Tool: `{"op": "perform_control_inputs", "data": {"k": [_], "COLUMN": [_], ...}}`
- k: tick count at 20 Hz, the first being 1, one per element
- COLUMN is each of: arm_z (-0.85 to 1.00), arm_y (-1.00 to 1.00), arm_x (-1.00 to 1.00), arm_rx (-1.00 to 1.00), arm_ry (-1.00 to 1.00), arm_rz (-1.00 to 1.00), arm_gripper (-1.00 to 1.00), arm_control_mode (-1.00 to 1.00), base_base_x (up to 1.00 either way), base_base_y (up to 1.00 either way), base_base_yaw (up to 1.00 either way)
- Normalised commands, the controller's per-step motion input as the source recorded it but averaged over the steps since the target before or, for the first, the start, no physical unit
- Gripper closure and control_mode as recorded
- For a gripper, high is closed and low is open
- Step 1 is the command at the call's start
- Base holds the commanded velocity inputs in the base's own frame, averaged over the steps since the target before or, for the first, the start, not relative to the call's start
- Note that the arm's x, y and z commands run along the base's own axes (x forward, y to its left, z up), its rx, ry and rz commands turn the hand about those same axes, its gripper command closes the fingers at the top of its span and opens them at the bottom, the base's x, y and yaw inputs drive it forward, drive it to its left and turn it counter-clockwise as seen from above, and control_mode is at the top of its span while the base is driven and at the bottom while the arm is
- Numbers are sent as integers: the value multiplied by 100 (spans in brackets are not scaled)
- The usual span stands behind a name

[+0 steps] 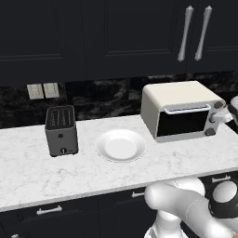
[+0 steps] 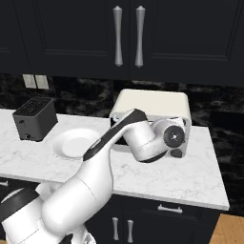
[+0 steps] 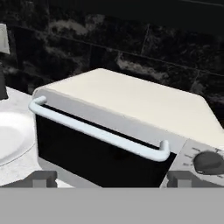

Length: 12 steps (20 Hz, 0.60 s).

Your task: Pick up the kebab skewer and baguette bread, and place them inside the toaster oven. Close the toaster oven door and start by setting the timer.

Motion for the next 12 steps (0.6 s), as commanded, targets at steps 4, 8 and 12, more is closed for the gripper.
{"op": "perform_control_inputs", "data": {"k": [4,8,12], "arm_z": [-11,-10,-16], "arm_y": [-29,-40,-43], "arm_x": [0,0,0], "arm_rx": [-35,-30,-32], "arm_ry": [-22,-21,-21], "arm_rz": [17,20,18], "arm_gripper": [-100,-100,-100], "arm_control_mode": [-100,-100,-100], "base_base_x": [0,0,0], "base_base_y": [0,0,0], "base_base_yaw": [0,0,0]}}
